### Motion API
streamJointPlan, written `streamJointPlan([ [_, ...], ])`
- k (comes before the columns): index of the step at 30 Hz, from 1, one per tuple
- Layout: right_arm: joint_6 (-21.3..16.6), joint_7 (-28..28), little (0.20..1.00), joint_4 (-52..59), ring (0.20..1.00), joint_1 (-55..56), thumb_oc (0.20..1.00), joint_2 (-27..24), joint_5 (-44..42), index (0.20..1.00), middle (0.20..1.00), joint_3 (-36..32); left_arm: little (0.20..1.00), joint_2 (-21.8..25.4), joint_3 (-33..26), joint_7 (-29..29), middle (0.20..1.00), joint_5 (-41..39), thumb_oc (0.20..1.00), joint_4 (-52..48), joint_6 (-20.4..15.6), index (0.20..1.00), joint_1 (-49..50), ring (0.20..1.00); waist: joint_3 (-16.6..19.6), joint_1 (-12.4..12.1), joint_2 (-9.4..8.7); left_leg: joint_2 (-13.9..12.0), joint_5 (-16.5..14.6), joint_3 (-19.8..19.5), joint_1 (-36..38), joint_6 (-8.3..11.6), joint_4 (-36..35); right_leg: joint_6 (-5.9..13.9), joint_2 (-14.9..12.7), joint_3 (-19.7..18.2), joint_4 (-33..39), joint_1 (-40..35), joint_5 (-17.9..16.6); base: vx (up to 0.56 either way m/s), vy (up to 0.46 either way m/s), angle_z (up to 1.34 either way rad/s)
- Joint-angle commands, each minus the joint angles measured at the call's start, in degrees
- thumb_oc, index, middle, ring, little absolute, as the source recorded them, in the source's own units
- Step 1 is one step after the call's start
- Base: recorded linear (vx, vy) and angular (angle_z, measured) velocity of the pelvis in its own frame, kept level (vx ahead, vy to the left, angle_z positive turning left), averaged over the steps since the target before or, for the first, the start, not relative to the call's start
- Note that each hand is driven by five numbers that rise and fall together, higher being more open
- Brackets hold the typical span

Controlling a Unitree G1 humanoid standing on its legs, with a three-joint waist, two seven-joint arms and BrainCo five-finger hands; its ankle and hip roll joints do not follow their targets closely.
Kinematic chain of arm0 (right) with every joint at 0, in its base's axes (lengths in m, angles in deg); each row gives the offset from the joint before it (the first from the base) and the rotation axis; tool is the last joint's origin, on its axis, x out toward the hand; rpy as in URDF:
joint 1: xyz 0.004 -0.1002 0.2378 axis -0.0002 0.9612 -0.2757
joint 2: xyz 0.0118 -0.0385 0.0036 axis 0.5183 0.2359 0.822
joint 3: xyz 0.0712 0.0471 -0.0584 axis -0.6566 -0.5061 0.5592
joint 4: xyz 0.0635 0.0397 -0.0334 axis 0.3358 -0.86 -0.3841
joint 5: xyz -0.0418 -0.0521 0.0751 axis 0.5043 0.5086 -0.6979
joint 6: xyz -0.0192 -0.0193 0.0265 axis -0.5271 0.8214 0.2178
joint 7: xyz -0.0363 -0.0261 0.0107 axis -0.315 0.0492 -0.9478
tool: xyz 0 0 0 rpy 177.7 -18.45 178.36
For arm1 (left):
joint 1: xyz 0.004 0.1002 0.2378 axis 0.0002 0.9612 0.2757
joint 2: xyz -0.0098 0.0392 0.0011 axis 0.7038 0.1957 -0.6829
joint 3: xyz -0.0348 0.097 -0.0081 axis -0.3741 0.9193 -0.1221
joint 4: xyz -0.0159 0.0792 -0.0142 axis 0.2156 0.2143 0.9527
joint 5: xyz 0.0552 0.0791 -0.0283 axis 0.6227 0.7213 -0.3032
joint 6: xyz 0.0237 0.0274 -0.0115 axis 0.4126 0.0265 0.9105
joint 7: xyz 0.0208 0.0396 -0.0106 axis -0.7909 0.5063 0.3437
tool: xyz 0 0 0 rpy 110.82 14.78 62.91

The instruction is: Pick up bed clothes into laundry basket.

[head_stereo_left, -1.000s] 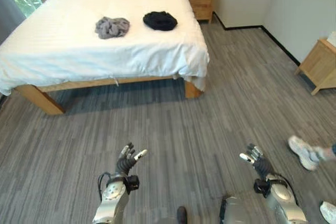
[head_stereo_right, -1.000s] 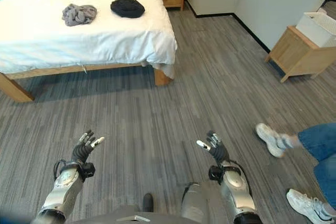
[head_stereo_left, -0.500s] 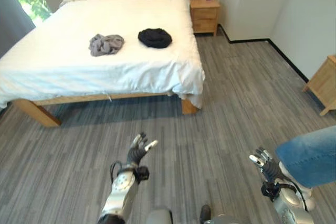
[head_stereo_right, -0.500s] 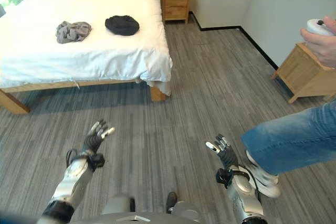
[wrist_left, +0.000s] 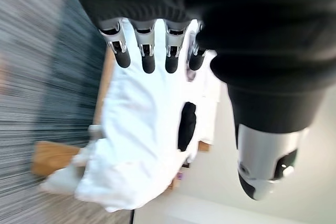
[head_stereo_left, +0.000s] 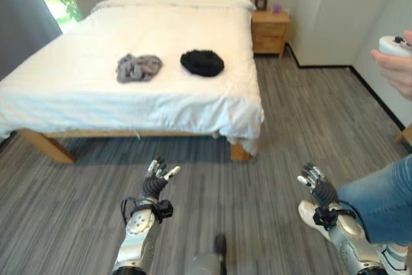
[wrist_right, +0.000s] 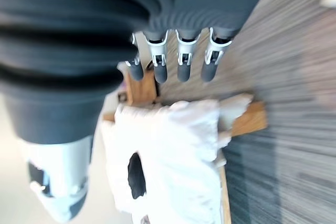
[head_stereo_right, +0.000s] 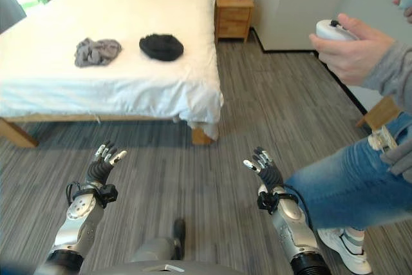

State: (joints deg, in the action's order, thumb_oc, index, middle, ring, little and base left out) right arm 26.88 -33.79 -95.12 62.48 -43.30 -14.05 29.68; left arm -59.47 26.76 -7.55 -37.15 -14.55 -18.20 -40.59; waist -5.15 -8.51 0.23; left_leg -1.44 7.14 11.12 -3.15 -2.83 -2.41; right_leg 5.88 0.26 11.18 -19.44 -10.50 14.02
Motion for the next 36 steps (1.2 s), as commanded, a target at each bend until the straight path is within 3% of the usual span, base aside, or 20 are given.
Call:
streamJointPlan([
  [1, -1.19, 0.67, 1.0, 3.68, 1.0, -4.87, 1.0, 1.44, -0.41, 1.0, 1.0, -0.91, 1.0, 4.45, 0.34, -1.51, 1.0, 1.75, 1.0, -4.51, -1.62, 1.0, -3.71, 1.0, -0.22, 0.74, -3.14, 4.16, -2.34, -1.68, -0.11, -0.78, 3.97, 3.96, -11.31, -1.81, -15.84, 6.26, -26.19, 0.31, 0.187, 0.16],
  [2, -1.03, 0.74, 1.0, 4.11, 1.0, -5.14, 1.0, 1.23, 0.49, 1.0, 1.0, -0.76, 1.0, 4.87, 0.68, -1.13, 1.0, 2.39, 1.0, -4.84, -1.42, 1.0, -4.16, 1.0, -0.49, 1.43, -2.18, 3.72, -3.39, -2.58, 1.78, -1.12, 3.28, 3.24, -11.44, -0.61, -17.93, 9.07, -24.83, 0.29, 0.099, 0.72],
  [3, -0.78, 0.92, 1.0, 4.49, 1.0, -5.56, 1.0, 0.92, 1.55, 1.0, 1.0, -0.75, 1.0, 5.32, 0.97, -0.57, 1.0, 2.83, 1.0, -5.07, -1.23, 1.0, -4.61, 1.0, -0.6, 2.05, -1.93, 3.69, -4.07, -3.48, 3.43, -1.2, 2.74, 2.89, -13.64, 0.92, -18.07, 10.84, -23.71, 0.33, -0.014, 1.23],
  [4, -0.74, 0.87, 1.0, 4.6, 1.0, -6.23, 1.0, 0.78, 1.73, 1.0, 1.0, -0.77, 1.0, 6.0, 1.22, -0.13, 1.0, 3.09, 1.0, -5.5, -1.16, 1.0, -5.25, 1.0, -1.07, 2.6, -2.11, 3.6, -4.76, -4.35, 5.07, -0.72, 2.09, 2.46, -17.3, 3.05, -14.92, 11.71, -21.7, 0.23, -0.05, 1.31],
  [5, -0.74, 0.87, 1.0, 4.59, 1.0, -6.27, 1.0, 0.79, 1.74, 1.0, 1.0, -0.78, 1.0, 6.0, 1.21, -0.13, 1.0, 3.09, 1.0, -5.49, -1.15, 1.0, -5.29, 1.0, -1.07, 2.79, -2.01, 3.48, -4.65, -4.56, 5.01, -0.67, 2.07, 2.36, -17.17, 3.38, -14.65, 11.52, -21.83, 0.32, -0.173, 1.1],
  [6, -0.19, 1.2, 1.0, 4.84, 1.0, -6.47, 1.0, 0.54, 1.41, 1.0, 1.0, -1.13, 1.0, 6.13, 1.88, 0.79, 1.0, 2.11, 1.0, -6.69, -1.15, 1.0, -5.12, 1.0, -1.26, 3.54, -1.74, 2.8, -5.38, -7.0, 6.54, 0.24, 1.47, 2.23, -19.11, 3.33, -8.06, 12.82, -21.59, 0.32, -0.218, 0.8],
  [10, 0.14, 1.35, 1.0, 5.84, 1.0, -6.43, 1.0, -0.4, 3.18, 1.0, 1.0, -1.45, 1.0, 6.64, 4.09, 2.32, 1.0, 2.06, 1.0, -7.14, -1.43, 1.0, -5.01, 1.0, -1.68, 5.05, -3.84, 1.98, -9.35, -11.78, 9.95, 2.54, 1.17, 4.28, -15.97, -5.46, 12.75, 13.4, -21.59, 0.4, -0.272, 0.85],
  [12, 0.21, 1.5, 1.0, 6.57, 1.0, -4.76, 1.0, -0.43, 2.92, 1.0, 1.0, -2.49, 1.0, 6.59, 5.37, 3.14, 1.0, 2.12, 1.0, -7.07, -1.44, 1.0, -5.51, 1.0, -1.57, 6.07, -4.94, 1.47, -10.79, -14.94, 11.26, 3.28, 0.77, 6.36, -14.4, -12.79, 18.5, 14.8, -22.6, 0.33, -0.214, 0.52],
  [13, 0.24, 1.51, 1.0, 6.64, 1.0, -4.7, 1.0, -0.43, 2.93, 1.0, 1.0, -2.54, 1.0, 6.59, 5.4, 3.14, 1.0, 2.13, 1.0, -7.09, -1.44, 1.0, -5.5, 1.0, -1.55, 6.05, -5.05, 1.59, -10.55, -14.95, 10.96, 3.32, 0.92, 6.34, -14.49, -12.88, 18.57, 15.0, -22.97, 0.36, -0.29, 0.79],
  [14, 0.17, 1.91, 1.0, 7.72, 1.0, -2.57, 1.0, -0.68, 2.53, 1.0, 1.0, -4.07, 1.0, 6.55, 6.69, 3.92, 1.0, 2.64, 1.0, -6.83, -1.5, 1.0, -5.98, 1.0, -1.34, 6.79, -5.86, 0.85, -11.51, -18.34, 11.95, 3.98, 0.72, 7.53, -13.59, -17.4, 21.0, 16.63, -24.69, 0.34, -0.346, 0.85],
  [17, 0.01, 2.62, 1.0, 9.31, 1.0, -0.76, 1.0, -0.93, 1.08, 1.0, 1.0, -5.7, 1.0, 6.48, 7.31, 4.69, 1.0, 3.2, 1.0, -7.34, -1.14, 1.0, -5.7, 1.0, -1.14, 7.39, -6.44, -1.2, -12.18, -21.51, 12.98, 5.44, 1.01, 7.73, -13.99, -15.54, 19.42, 16.3, -25.17, 0.33, -0.415, 0.99],
  [19, -0.16, 3.53, 1.0, 8.9, 1.0, -0.3, 1.0, -1.63, 0.89, 1.0, 1.0, -6.4, 1.0, 6.52, 7.18, 4.95, 1.0, 3.2, 1.0, -7.85, -1.05, 1.0, -5.37, 1.0, -0.42, 7.35, -6.06, -3.64, -11.89, -22.74, 12.88, 6.67, 1.67, 6.89, -13.06, -14.52, 16.71, 16.31, -21.35, 0.18, -0.318, 0.71],
  [21, -0.36, 3.05, 1.0, 8.28, 1.0, -0.57, 1.0, -2.79, 0.89, 1.0, 1.0, -6.58, 1.0, 6.11, 7.4, 4.61, 1.0, 2.36, 1.0, -7.46, -1.49, 1.0, -6.03, 1.0, -0.87, 7.24, -5.52, -5.92, -8.01, -23.52, 10.63, 8.65, 5.97, 5.04, -11.71, -13.18, 15.17, 15.7, -19.46, 0.14, -0.331, 0.37],
  [23, -1.22, 2.58, 1.0, 8.29, 1.0, -1.09, 1.0, -3.79, -2.37, 1.0, 1.0, -6.95, 1.0, 5.14, 7.83, 3.96, 1.0, -0.73, 1.0, -6.77, -1.58, 1.0, -7.55, 1.0, -3.04, 7.2, -5.99, -7.05, -1.19, -20.68, 3.69, 9.1, 16.41, 2.92, -11.63, -9.44, 14.81, 13.05, -17.78, 0.0, -0.361, 0.44],
  [25, -1.2, 2.11, 1.0, 8.32, 1.0, -0.55, 1.0, -4.47, -3.8, 1.0, 1.0, -6.84, 1.0, 5.19, 7.62, 3.55, 1.0, -2.26, 1.0, -6.87, -1.42, 1.0, -7.92, 1.0, -4.22, 7.48, -7.09, -8.04, 0.8, -15.27, -0.18, 7.99, 21.6, 1.05, -11.37, -6.1, 16.01, 10.85, -17.41, -0.02, -0.34, 0.88],
  [26, -1.19, 2.1, 1.0, 8.34, 1.0, -0.54, 1.0, -4.47, -3.8, 1.0, 1.0, -6.84, 1.0, 5.2, 7.62, 3.54, 1.0, -2.27, 1.0, -6.89, -1.41, 1.0, -7.9, 1.0, -4.24, 7.46, -7.05, -8.08, 0.69, -15.27, -0.22, 7.98, 21.76, 1.05, -11.33, -6.1, 16.09, 10.78, -17.44, 0.03, -0.335, 0.8],
  [27, -0.52, 2.03, 1.0, 8.41, 1.0, 0.64, 1.0, -4.39, -3.86, 1.0, 1.0, -7.41, 1.0, 5.09, 7.69, 3.66, 1.0, -2.37, 1.0, -6.79, -1.2, 1.0, -8.28, 1.0, -4.37, 7.21, -7.28, -6.37, -0.78, -10.82, -2.06, 7.94, 21.01, 0.67, -10.77, -3.72, 17.64, 8.9, -17.03, 0.04, -0.248, 0.56],
  [28, -0.42, 1.83, 1.0, 8.63, 1.0, 0.84, 1.0, -4.23, -3.95, 1.0, 1.0, -7.5, 1.0, 5.03, 7.98, 3.66, 1.0, -2.51, 1.0, -6.46, -1.2, 1.0, -8.51, 1.0, -4.28, 7.34, -7.13, -5.19, -1.81, -9.24, -2.76, 7.89, 19.84, 0.67, -10.57, -3.01, 18.35, 8.24, -16.94, 0.07, -0.287, 0.61],
  [30, -0.75, 2.39, 1.0, 9.76, 1.0, 2.83, 1.0, -2.65, -6.08, 1.0, 1.0, -7.95, 1.0, 4.76, 9.29, 3.89, 1.0, -2.19, 1.0, -5.41, -0.96, 1.0, -8.38, 1.0, -3.38, 7.63, -6.2, -3.46, -3.46, -6.85, -1.22, 6.74, 13.15, 0.83, -9.57, -2.14, 18.79, 7.9, -16.67, 0.07, -0.084, 0.47],
  [36, -0.37, 2.93, 1.0, 8.26, 1.0, 4.78, 1.0, 1.67, -7.9, 1.0, 1.0, -6.87, 1.0, 5.59, 9.86, 5.06, 1.0, -0.89, 1.0, -5.5, -0.62, 1.0, -7.12, 1.0, -1.53, 8.56, -4.26, -1.86, -5.34, -9.92, 4.22, 6.34, 5.66, 1.25, -8.99, -2.49, 20.03, 7.1, -16.38, 0.05, 0.018, 0.15],
])
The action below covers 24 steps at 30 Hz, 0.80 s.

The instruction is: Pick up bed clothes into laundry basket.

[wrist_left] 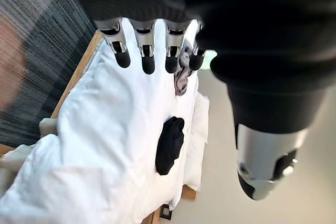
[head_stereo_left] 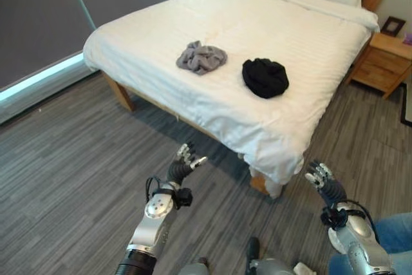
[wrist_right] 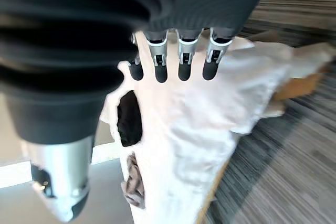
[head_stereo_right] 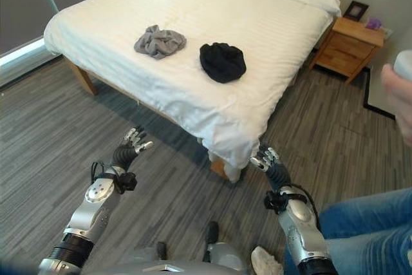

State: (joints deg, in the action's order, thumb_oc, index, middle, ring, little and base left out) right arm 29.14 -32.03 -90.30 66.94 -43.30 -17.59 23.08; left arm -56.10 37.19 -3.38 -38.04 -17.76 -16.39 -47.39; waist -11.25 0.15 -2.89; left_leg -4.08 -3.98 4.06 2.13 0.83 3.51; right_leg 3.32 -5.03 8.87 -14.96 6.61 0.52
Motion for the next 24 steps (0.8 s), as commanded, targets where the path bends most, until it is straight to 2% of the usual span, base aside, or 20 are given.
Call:
streamJointPlan([
  [1, -2.43, 1.6, 1.0, 3.58, 1.0, 0.85, 1.0, 1.79, -3.43, 1.0, 1.0, 0.25, 1.0, 2.31, -0.83, 1.08, 1.0, 0.15, 1.0, -2.32, -2.29, 1.0, 0.23, 1.0, 4.88, -0.05, -1.0, 0.95, 5.23, -2.71, -0.27, 2.39, -1.24, 3.9, -3.79, -0.16, 15.65, -10.2, -2.87, 0.03, 0.03, 0.09],
  [6, -2.25, 1.88, 1.0, 4.27, 1.0, 1.3, 1.0, 2.33, -3.17, 1.0, 1.0, 0.95, 1.0, 2.32, -1.42, 0.98, 1.0, -0.02, 1.0, -2.28, -2.41, 1.0, 1.12, 1.0, 5.24, 0.24, -0.47, 0.68, 4.83, -2.27, 1.31, 2.22, -1.77, 3.88, -3.73, -1.13, 14.81, -9.92, -2.25, -0.01, 0.027, -0.13],
  [7, -2.82, -2.41, 1.0, 1.68, 1.0, 3.9, 1.0, 1.32, -6.23, 1.0, 1.0, -5.61, 1.0, 0.31, -9.4, -1.58, 1.0, -2.43, 1.0, -3.35, -1.89, 1.0, 7.64, 1.0, 3.6, 0.63, 0.46, -1.52, 4.03, 1.9, 2.6, 3.89, -1.21, 2.47, -0.73, 3.53, 14.85, -10.39, 0.85, -0.06, 0.039, -0.11],
  [10, -3.1, -4.8, 1.0, 1.66, 1.0, 4.02, 1.0, 1.19, -2.84, 1.0, 1.0, -7.35, 1.0, 0.61, -8.93, -1.71, 1.0, -2.12, 1.0, -3.45, -1.86, 1.0, 6.65, 1.0, 4.8, 1.79, 1.2, -0.83, 4.23, 1.84, 3.01, 3.4, -5.84, 2.9, -0.71, 3.42, 14.63, -9.63, 0.41, -0.06, 0.059, -0.03],
  [12, -4.53, -7.25, 1.0, 2.38, 1.0, 3.25, 1.0, 2.77, -5.76, 1.0, 1.0, -8.37, 1.0, 1.03, -8.66, -2.77, 1.0, -2.5, 1.0, -4.46, -2.26, 1.0, 5.64, 1.0, 5.49, 2.26, 1.59, -0.25, 4.53, 1.53, 3.5, 2.89, -7.37, 3.09, -1.06, 3.58, 14.64, -9.42, -0.22, -0.08, 0.111, 0.02],
  [14, -4.56, -7.18, 1.0, 2.21, 1.0, 2.18, 1.0, 3.61, -6.66, 1.0, 1.0, -8.18, 1.0, 1.47, -9.14, -3.03, 1.0, -2.59, 1.0, -5.05, -2.15, 1.0, 5.76, 1.0, 5.57, 2.1, 1.67, 0.16, 4.6, 1.24, 3.83, 2.48, -7.82, 3.14, -1.38, 3.74, 14.8, -9.63, -0.53, -0.05, 0.113, 0.03],
  [18, -3.92, -5.16, 1.0, 2.28, 1.0, -0.2, 1.0, 2.32, -4.29, 1.0, 1.0, -7.11, 1.0, 3.02, -11.0, -2.52, 1.0, -0.58, 1.0, -5.5, -2.57, 1.0, 7.04, 1.0, 5.59, 0.6, 1.38, 1.23, 3.69, 0.51, 3.76, 1.49, -6.82, 3.56, -2.37, 3.7, 14.79, -10.1, -1.18, -0.04, 0.118, 0.09],
  [24, -4.31, -4.76, 1.0, 2.77, 1.0, -3.0, 1.0, 2.88, -3.82, 1.0, 1.0, -6.62, 1.0, 1.81, -15.09, -3.56, 1.0, -1.49, 1.0, -3.79, -2.77, 1.0, 11.31, 1.0, 5.13, -1.49, 1.22, 3.14, 1.69, 0.46, 3.67, -0.2, -5.05, 4.83, -4.95, 4.07, 13.25, -10.09, -2.15, -0.01, 0.121, 0.03],
])
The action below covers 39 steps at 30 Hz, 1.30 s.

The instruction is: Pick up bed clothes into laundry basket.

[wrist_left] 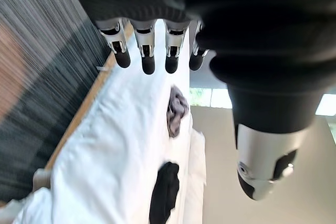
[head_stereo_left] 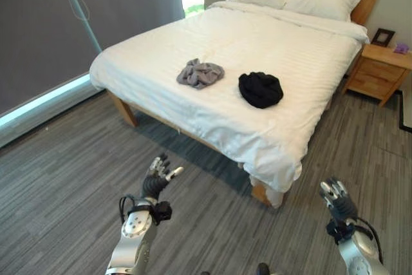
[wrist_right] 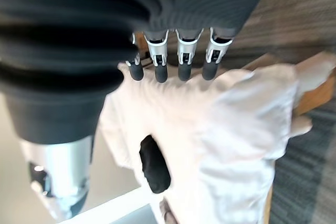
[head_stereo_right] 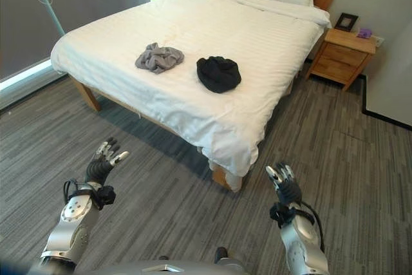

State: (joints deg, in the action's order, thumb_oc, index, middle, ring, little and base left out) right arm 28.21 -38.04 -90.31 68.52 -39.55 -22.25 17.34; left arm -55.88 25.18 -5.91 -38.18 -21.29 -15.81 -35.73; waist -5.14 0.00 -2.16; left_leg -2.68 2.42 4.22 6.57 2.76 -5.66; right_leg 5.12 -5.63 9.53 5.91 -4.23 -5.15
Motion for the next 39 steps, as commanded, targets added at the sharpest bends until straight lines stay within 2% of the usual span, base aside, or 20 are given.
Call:
streamJointPlan([
  [1, -3.38, 1.25, 1.0, 2.78, 1.0, -4.59, 1.0, -0.86, 0.86, 1.0, 1.0, -0.84, 1.0, 1.58, -3.12, -1.04, 1.0, -1.34, 1.0, -0.3, -3.33, 1.0, -0.31, 1.0, -0.97, -1.33, 0.47, 1.78, -4.76, 0.33, -0.8, -2.17, 4.21, 3.07, -4.39, 3.37, -7.73, 0.82, 3.58, 0.01, 0.161, -0.03],
  [6, -3.36, 1.22, 1.0, 2.48, 1.0, -3.89, 1.0, 0.04, 1.98, 1.0, 1.0, -2.09, 1.0, 2.22, -5.32, -1.96, 1.0, 0.15, 1.0, 0.72, -3.51, 1.0, -0.54, 1.0, -2.13, -1.23, 0.92, 4.35, -5.68, -1.53, 0.38, -4.71, 4.4, 4.79, -8.7, 1.5, -20.97, 4.77, -1.2, 0.03, 0.211, 0.1],
  [8, -3.91, 1.12, 1.0, 2.65, 1.0, -2.77, 1.0, 0.35, 3.34, 1.0, 1.0, -3.42, 1.0, 3.75, -6.54, -2.61, 1.0, 1.42, 1.0, 0.93, -3.69, 1.0, -1.66, 1.0, -3.55, 0.05, 1.92, 5.02, -6.16, -3.28, 1.86, -6.45, 4.28, 4.51, -10.08, -1.72, -33.09, 10.41, -7.72, 0.05, 0.267, 0.5],
  [10, -4.34, 0.82, 1.0, 2.01, 1.0, -2.68, 1.0, 0.62, 3.05, 1.0, 1.0, -3.94, 1.0, 4.38, -7.32, -2.85, 1.0, 1.82, 1.0, 0.5, -3.65, 1.0, -1.78, 1.0, -4.33, 0.4, 3.08, 4.36, -6.7, -3.01, 2.66, -6.97, 4.38, 4.1, -10.21, -1.68, -37.95, 13.23, -6.7, 0.05, 0.142, 0.28],
  [14, -4.38, 0.97, 1.0, 0.63, 1.0, -2.16, 1.0, 1.0, 0.63, 1.0, 1.0, -5.24, 1.0, 3.73, -9.38, -3.78, 1.0, 2.06, 1.0, 0.67, -3.99, 1.0, -1.7, 1.0, -3.94, 1.71, 3.34, 4.71, -8.17, -3.42, 5.26, -6.56, 3.18, 3.63, -4.71, 1.02, -33.23, 17.93, -1.35, 0.25, 0.087, -0.18],
  [18, -4.87, 1.03, 1.0, 0.18, 1.0, -0.59, 1.0, -0.11, -0.54, 1.0, 1.0, -5.55, 1.0, 2.79, -10.4, -4.43, 1.0, 2.11, 1.0, 1.81, -3.91, 1.0, -2.01, 1.0, -3.36, 3.51, 2.28, 6.61, -9.95, -5.53, 10.88, -5.1, 0.68, 4.17, 1.19, 9.82, -15.98, 20.83, -2.97, 0.35, 0.023, -0.14],
  [20, -5.14, 0.89, 1.0, 0.31, 1.0, -0.59, 1.0, -0.32, -1.04, 1.0, 1.0, -5.87, 1.0, 2.87, -10.25, -4.21, 1.0, 3.1, 1.0, 1.6, -3.96, 1.0, -2.33, 1.0, -3.1, 4.54, 2.4, 5.92, -10.4, -5.82, 12.69, -3.88, 0.99, 4.26, 1.17, 14.27, -11.58, 20.46, -4.26, 0.4, -0.027, 0.41],
  [22, -5.17, 0.85, 1.0, 0.35, 1.0, -0.24, 1.0, -0.71, -1.02, 1.0, 1.0, -6.02, 1.0, 2.9, -9.99, -4.1, 1.0, 3.41, 1.0, 1.59, -4.12, 1.0, -2.2, 1.0, -2.98, 5.21, 2.59, 5.31, -10.56, -6.53, 12.92, -3.43, 1.91, 3.57, 0.82, 14.68, -12.04, 19.7, -3.6, 0.42, -0.052, 0.58],
  [23, -5.04, 1.26, 1.0, 0.3, 1.0, 0.77, 1.0, -0.99, -1.12, 1.0, 1.0, -6.26, 1.0, 2.21, -9.14, -3.48, 1.0, 3.33, 1.0, 1.92, -4.25, 1.0, -1.39, 1.0, -1.17, 5.48, 3.41, 3.92, -7.32, -5.84, 12.17, -0.12, 9.25, -0.26, 3.14, 13.13, -10.28, 14.56, 0.66, 0.44, -0.071, 0.1],
  [24, -5.2, 1.02, 1.0, -0.15, 1.0, 0.45, 1.0, -1.47, -1.57, 1.0, 1.0, -6.31, 1.0, 1.81, -9.04, -3.5, 1.0, 2.87, 1.0, 1.97, -4.41, 1.0, -1.23, 1.0, -1.06, 5.37, 3.97, 3.68, -3.81, -4.42, 10.59, 2.77, 14.06, -1.0, 3.76, 13.75, -9.3, 12.47, 1.22, 0.56, -0.114, 0.13],
  [25, -5.81, 0.65, 1.0, -0.01, 1.0, -0.79, 1.0, -2.07, -3.56, 1.0, 1.0, -6.57, 1.0, 1.39, -9.22, -4.07, 1.0, 1.8, 1.0, 2.0, -4.63, 1.0, -1.72, 1.0, -1.18, 5.55, 3.31, 3.03, 2.34, -2.61, 5.07, 7.06, 27.81, -2.22, 3.2, 14.17, -8.42, 10.54, 1.65, 0.35, -0.1, 0.5],
  [26, -6.21, 0.58, 1.0, 0.27, 1.0, -1.22, 1.0, -2.15, -6.12, 1.0, 1.0, -6.6, 1.0, 0.96, -9.42, -4.2, 1.0, 0.84, 1.0, 1.66, -4.88, 1.0, -1.31, 1.0, -1.96, 4.77, 2.9, 2.53, 5.39, -1.7, 0.57, 8.79, 36.29, -3.28, 3.66, 12.87, -7.41, 8.0, 2.98, 0.23, -0.095, 0.72],
  [27, -6.23, 0.62, 1.0, 0.22, 1.0, -1.28, 1.0, -2.14, -6.18, 1.0, 1.0, -6.63, 1.0, 1.0, -9.42, -4.21, 1.0, 0.84, 1.0, 1.64, -4.87, 1.0, -1.35, 1.0, -1.73, 4.96, 2.68, 2.78, 5.56, -1.86, -0.17, 8.71, 36.71, -3.31, 3.36, 13.03, -7.29, 8.38, 2.71, 0.31, -0.135, 0.47],
  [28, -6.23, 1.28, 1.0, 0.47, 1.0, -2.67, 1.0, -3.66, -5.82, 1.0, 1.0, -4.84, 1.0, 1.46, -9.57, -4.47, 1.0, 0.42, 1.0, 0.98, -5.39, 1.0, -1.32, 1.0, -4.6, 1.97, 1.45, 2.88, 7.45, -1.86, -8.01, 8.52, 49.91, -5.15, 3.54, 10.46, -6.41, 3.89, 4.6, 0.27, -0.105, -0.08],
  [29, -5.93, 0.3, 1.0, 0.29, 1.0, -3.33, 1.0, -4.5, -5.05, 1.0, 1.0, -4.34, 1.0, 1.61, -9.3, -5.13, 1.0, 0.5, 1.0, 1.22, -5.29, 1.0, -1.64, 1.0, -5.69, 0.99, 0.92, 2.55, 6.7, -1.9, -11.58, 7.3, 51.16, -5.45, 3.7, 9.21, -5.82, 2.13, 5.29, 0.4, -0.111, -0.61],
  [31, -5.48, -0.33, 1.0, 0.84, 1.0, -3.81, 1.0, -4.77, -5.62, 1.0, 1.0, -4.18, 1.0, 1.47, -9.41, -5.81, 1.0, -0.16, 1.0, 1.21, -5.01, 1.0, -1.86, 1.0, -6.23, 0.38, 0.46, 0.28, 6.21, -1.05, -13.41, 5.28, 48.84, -5.2, 3.12, 8.63, -5.17, 0.94, 5.01, 0.26, 0.003, -0.86],
  [32, -5.32, 0.62, 1.0, 2.05, 1.0, -3.71, 1.0, -4.21, -6.55, 1.0, 1.0, -4.11, 1.0, 0.78, -10.01, -5.76, 1.0, -1.17, 1.0, 0.74, -5.05, 1.0, -1.01, 1.0, -6.32, -0.85, -0.57, -3.81, 4.41, -0.81, -16.29, 2.9, 40.69, -4.43, 2.27, 7.71, -4.93, -0.89, 5.67, 0.25, 0.038, -0.57],
  [33, -5.29, 0.63, 1.0, 2.12, 1.0, -3.59, 1.0, -4.19, -6.54, 1.0, 1.0, -4.09, 1.0, 0.79, -10.03, -5.74, 1.0, -1.18, 1.0, 0.66, -5.02, 1.0, -0.86, 1.0, -6.34, -1.12, -0.64, -3.84, 4.29, -0.48, -15.82, 2.89, 40.39, -4.38, 2.24, 7.43, -4.87, -1.08, 5.74, 0.48, 0.116, -0.36],
  [34, -5.11, 0.89, 1.0, 2.67, 1.0, -2.43, 1.0, -4.78, -4.32, 1.0, 1.0, -4.52, 1.0, 0.91, -10.23, -5.48, 1.0, -1.06, 1.0, 0.28, -5.35, 1.0, 0.1, 1.0, -6.0, -1.27, -0.37, -6.98, 4.16, -0.14, -15.38, 2.53, 30.57, -3.46, 2.38, 6.2, -4.48, -2.08, 6.75, 0.36, 0.154, -0.42],
  [39, -4.64, 1.58, 1.0, 2.0, 1.0, -0.76, 1.0, -5.82, -1.03, 1.0, 1.0, -6.35, 1.0, 0.46, -12.07, -6.51, 1.0, -0.61, 1.0, 1.16, -5.77, 1.0, 1.28, 1.0, -4.45, -2.84, 1.36, -7.89, 7.86, -7.69, -12.95, 5.53, 7.15, -1.56, 1.45, 1.51, -2.87, -6.24, 9.5, 0.39, 0.22, -0.47],
])
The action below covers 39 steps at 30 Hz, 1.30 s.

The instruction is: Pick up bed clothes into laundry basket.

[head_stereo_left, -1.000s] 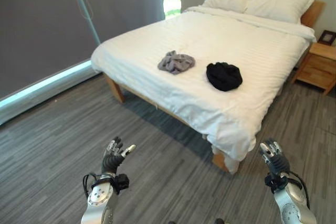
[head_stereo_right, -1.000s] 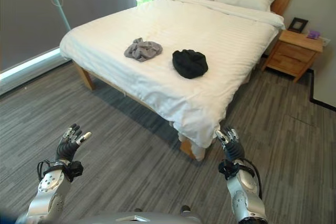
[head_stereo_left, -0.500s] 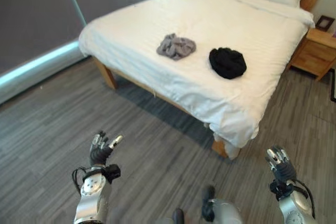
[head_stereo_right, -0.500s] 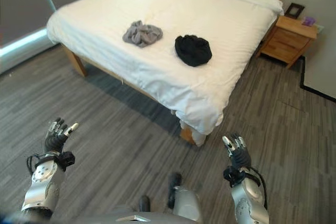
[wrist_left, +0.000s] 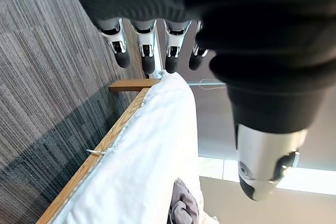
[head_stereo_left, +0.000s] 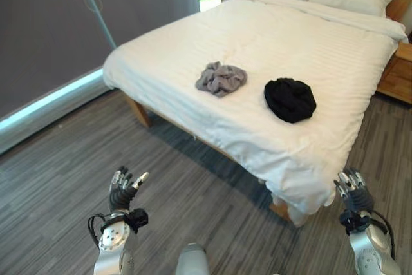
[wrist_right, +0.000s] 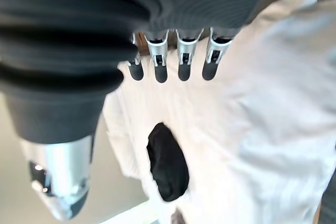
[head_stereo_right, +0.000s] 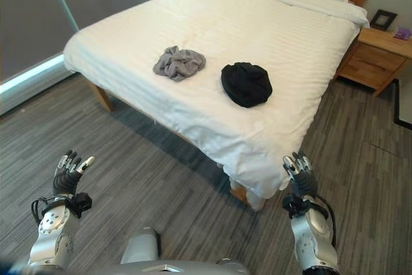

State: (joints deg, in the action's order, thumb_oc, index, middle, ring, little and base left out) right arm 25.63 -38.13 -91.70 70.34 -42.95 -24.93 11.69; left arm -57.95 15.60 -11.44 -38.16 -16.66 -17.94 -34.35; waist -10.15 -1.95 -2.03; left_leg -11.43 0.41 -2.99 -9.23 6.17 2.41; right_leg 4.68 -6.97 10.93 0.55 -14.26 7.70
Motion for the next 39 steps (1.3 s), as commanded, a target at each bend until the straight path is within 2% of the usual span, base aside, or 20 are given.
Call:
streamJointPlan([
  [1, -2.25, 1.7, 1.0, 3.25, 1.0, -2.69, 1.0, -2.53, 1.6, 1.0, 1.0, -1.16, 1.0, 2.52, -2.86, -1.12, 1.0, -0.57, 1.0, -3.6, -3.84, 1.0, -0.11, 1.0, 0.9, -0.93, 1.6, 0.45, 10.82, -2.03, 2.33, 2.87, -3.1, -0.75, 2.5, -0.79, 2.6, 2.95, -2.82, 0.38, 0.213, -0.76],
  [6, -3.07, 0.93, 1.0, 3.02, 1.0, -4.95, 1.0, -2.67, 0.52, 1.0, 1.0, -2.16, 1.0, 3.37, -3.23, -1.68, 1.0, -0.41, 1.0, -2.13, -4.63, 1.0, -1.72, 1.0, 1.62, -1.14, 2.55, 0.08, 12.72, -1.98, 1.22, 4.58, -6.26, 0.93, 1.07, -3.1, 3.57, 0.42, -2.31, 0.27, 0.244, -0.5],
  [8, -3.43, 0.78, 1.0, 3.64, 1.0, -6.52, 1.0, -1.49, -0.65, 1.0, 1.0, -1.63, 1.0, 3.98, -3.21, -2.02, 1.0, -0.37, 1.0, -1.92, -5.09, 1.0, -2.02, 1.0, 2.73, -1.57, 2.69, 1.73, 10.29, -1.5, 0.67, 3.56, -2.52, 2.73, -1.64, -3.71, 3.96, -1.01, -2.09, 0.29, 0.324, -0.49],
  [9, -3.43, 0.78, 1.0, 3.65, 1.0, -6.51, 1.0, -1.49, -0.65, 1.0, 1.0, -1.63, 1.0, 3.98, -3.21, -2.02, 1.0, -0.37, 1.0, -1.92, -5.09, 1.0, -2.02, 1.0, 2.74, -1.57, 2.67, 1.76, 10.27, -1.5, 0.64, 3.55, -2.48, 2.74, -1.66, -3.69, 3.97, -1.01, -2.09, 0.29, 0.39, -0.45],
  [10, -3.23, 0.8, 1.0, 3.23, 1.0, -7.33, 1.0, -1.25, -0.55, 1.0, 1.0, -1.14, 1.0, 5.1, -3.05, -2.12, 1.0, 0.21, 1.0, -1.53, -5.02, 1.0, -2.64, 1.0, 3.26, -1.59, 2.1, 4.03, 6.96, -0.35, 0.75, 1.38, -0.54, 4.35, -5.27, -4.14, 1.87, -0.12, -3.53, 0.26, 0.355, -0.29],
  [11, -3.21, 0.56, 1.0, 3.24, 1.0, -7.94, 1.0, -0.51, -0.73, 1.0, 1.0, -0.84, 1.0, 5.48, -3.31, -2.28, 1.0, 0.88, 1.0, -1.74, -4.86, 1.0, -2.6, 1.0, 3.36, -1.68, 1.74, 4.76, 5.83, 0.64, 1.63, 0.2, -0.56, 4.65, -6.57, -4.77, -0.54, 1.53, -5.34, 0.29, 0.351, -0.32],
  [12, -3.2, 0.55, 1.0, 3.23, 1.0, -7.92, 1.0, -0.46, -0.71, 1.0, 1.0, -0.82, 1.0, 5.53, -3.32, -2.28, 1.0, 0.89, 1.0, -1.73, -4.85, 1.0, -2.57, 1.0, 3.47, -2.06, 1.44, 4.88, 5.31, 1.14, 1.98, 0.21, -0.65, 4.71, -6.88, -5.16, -0.81, 1.63, -4.81, 0.23, 0.306, -0.37],
  [13, -3.38, 0.61, 1.0, 3.5, 1.0, -8.81, 1.0, 0.25, -0.24, 1.0, 1.0, -0.43, 1.0, 6.71, -3.89, -2.52, 1.0, 1.59, 1.0, -2.34, -4.84, 1.0, -2.56, 1.0, 3.04, -2.08, 1.48, 6.47, 4.31, 3.34, 4.28, -2.36, -1.66, 4.91, -9.42, -5.18, -10.0, 6.56, -12.12, 0.15, 0.232, -0.51],
  [14, -3.37, 0.59, 1.0, 3.5, 1.0, -8.89, 1.0, 0.3, -0.21, 1.0, 1.0, -0.41, 1.0, 6.76, -3.94, -2.5, 1.0, 1.58, 1.0, -2.32, -4.84, 1.0, -2.62, 1.0, 3.07, -2.59, 1.24, 6.61, 4.38, 3.97, 4.35, -2.52, -1.85, 5.06, -9.72, -5.99, -10.88, 7.41, -11.81, 0.18, 0.37, -0.51],
  [15, -3.34, 0.54, 1.0, 3.89, 1.0, -9.12, 1.0, -0.06, 0.42, 1.0, 1.0, -0.47, 1.0, 7.77, -4.2, -2.39, 1.0, 1.72, 1.0, -2.72, -4.93, 1.0, -2.8, 1.0, 2.45, -1.98, 1.56, 7.18, 4.07, 4.26, 5.53, -3.38, -2.5, 4.65, -9.92, -6.4, -15.14, 9.64, -14.58, 0.16, 0.353, -0.45],
  [16, -3.28, 0.3, 1.0, 3.97, 1.0, -9.14, 1.0, -0.74, 1.9, 1.0, 1.0, -1.24, 1.0, 9.12, -4.54, -1.89, 1.0, 2.49, 1.0, -3.99, -5.01, 1.0, -2.82, 1.0, 1.31, -1.4, 2.06, 7.5, 3.68, 4.77, 7.76, -4.47, -4.31, 4.24, -9.54, -6.23, -20.34, 14.14, -14.99, 0.23, 0.4, -0.3],
  [17, -3.0, -0.02, 1.0, 3.71, 1.0, -8.95, 1.0, -1.29, 3.12, 1.0, 1.0, -1.82, 1.0, 9.56, -4.79, -1.59, 1.0, 3.18, 1.0, -4.37, -5.06, 1.0, -2.7, 1.0, 1.14, -1.06, 2.07, 7.71, 3.27, 5.01, 8.87, -4.73, -5.13, 4.13, -9.15, -5.43, -20.2, 15.23, -14.25, 0.24, 0.316, -0.23],
  [20, -2.53, -0.4, 1.0, 2.58, 1.0, -8.48, 1.0, -3.5, 6.93, 1.0, 1.0, -4.68, 1.0, 9.75, -6.28, -1.37, 1.0, 4.49, 1.0, -5.34, -5.21, 1.0, -1.7, 1.0, 0.79, -0.23, 1.89, 8.06, 2.47, 5.15, 10.75, -4.69, -6.72, 3.92, -7.26, -2.97, -15.29, 17.61, -12.55, 0.2, 0.082, -0.22],
  [21, -2.27, -1.21, 1.0, 0.71, 1.0, -8.37, 1.0, -6.22, 8.79, 1.0, 1.0, -6.57, 1.0, 9.09, -7.59, -1.12, 1.0, 3.38, 1.0, -5.63, -5.75, 1.0, -0.78, 1.0, 0.52, 0.29, 1.16, 8.74, 1.93, 4.71, 11.54, -4.63, -7.15, 3.91, -4.57, -2.97, -9.0, 18.46, -11.08, 0.23, -0.003, -0.21],
  [24, -2.01, -1.6, 1.0, -0.82, 1.0, -8.05, 1.0, -10.74, 10.66, 1.0, 1.0, -8.3, 1.0, 8.13, -7.67, -1.59, 1.0, 3.07, 1.0, -3.59, -5.77, 1.0, -0.6, 1.0, 0.32, 0.96, -0.03, 9.57, 0.59, 2.96, 13.04, -4.68, -7.26, 3.54, -1.01, -5.96, -1.22, 17.61, -10.95, 0.23, -0.024, 0.04],
  [27, -1.23, -0.98, 1.0, 0.04, 1.0, -7.8, 1.0, -11.56, 11.35, 1.0, 1.0, -8.8, 1.0, 6.38, -8.45, -0.97, 1.0, 2.81, 1.0, -4.02, -5.25, 1.0, 0.95, 1.0, 0.82, -0.09, -0.78, 9.55, 0.35, 2.3, 13.21, -4.63, -7.09, 3.87, -1.47, -4.78, 0.37, 15.46, -10.84, 0.14, -0.078, 0.82],
  [30, -0.57, -0.49, 1.0, -4.02, 1.0, -11.39, 1.0, -16.9, 13.19, 1.0, 1.0, -8.01, 1.0, 4.7, -7.78, -0.01, 1.0, 1.41, 1.0, -4.32, -5.53, 1.0, 2.58, 1.0, 1.97, -1.32, -1.35, 9.23, 0.4, 2.15, 13.14, -4.26, -7.3, 3.69, -1.16, -3.18, 3.76, 12.79, -11.23, 0.12, -0.104, 0.11],
  [34, 2.65, 1.12, 1.0, -11.72, 1.0, -19.74, 1.0, -28.26, 20.23, 1.0, 1.0, -0.78, 1.0, 4.3, -5.41, 1.12, 1.0, -1.97, 1.0, -4.62, -4.97, 1.0, 4.29, 1.0, 2.31, -3.34, -2.01, 8.36, 0.56, 0.99, 12.85, -3.46, -7.26, 3.13, -0.4, -1.39, 4.45, 11.44, -10.18, 0.06, -0.094, 0.2],
  [36, 4.0, 2.39, 1.0, -18.95, 1.0, -27.35, 1.0, -34.8, 24.93, 1.0, 1.0, 5.91, 1.0, 5.47, -3.37, 2.22, 1.0, -2.57, 1.0, -4.49, -4.99, 1.0, 4.62, 1.0, 1.83, -4.38, -2.22, 8.04, 0.96, 0.4, 12.3, -3.08, -7.32, 3.07, -0.11, -0.88, 4.45, 11.72, -10.06, -0.01, -0.071, 0.05],
  [39, 5.32, 1.42, 1.0, -31.85, 1.0, -44.36, 1.0, -39.79, 28.58, 1.0, 1.0, 18.11, 1.0, 6.6, -0.34, 3.1, 1.0, -4.28, 1.0, -5.56, -5.0, 1.0, 5.37, 1.0, 0.78, -5.83, -2.3, 7.73, 1.88, -0.38, 10.46, -2.68, -7.4, 3.0, 0.3, -0.33, 4.45, 12.83, -10.18, -0.06, -0.051, 0.13],
])
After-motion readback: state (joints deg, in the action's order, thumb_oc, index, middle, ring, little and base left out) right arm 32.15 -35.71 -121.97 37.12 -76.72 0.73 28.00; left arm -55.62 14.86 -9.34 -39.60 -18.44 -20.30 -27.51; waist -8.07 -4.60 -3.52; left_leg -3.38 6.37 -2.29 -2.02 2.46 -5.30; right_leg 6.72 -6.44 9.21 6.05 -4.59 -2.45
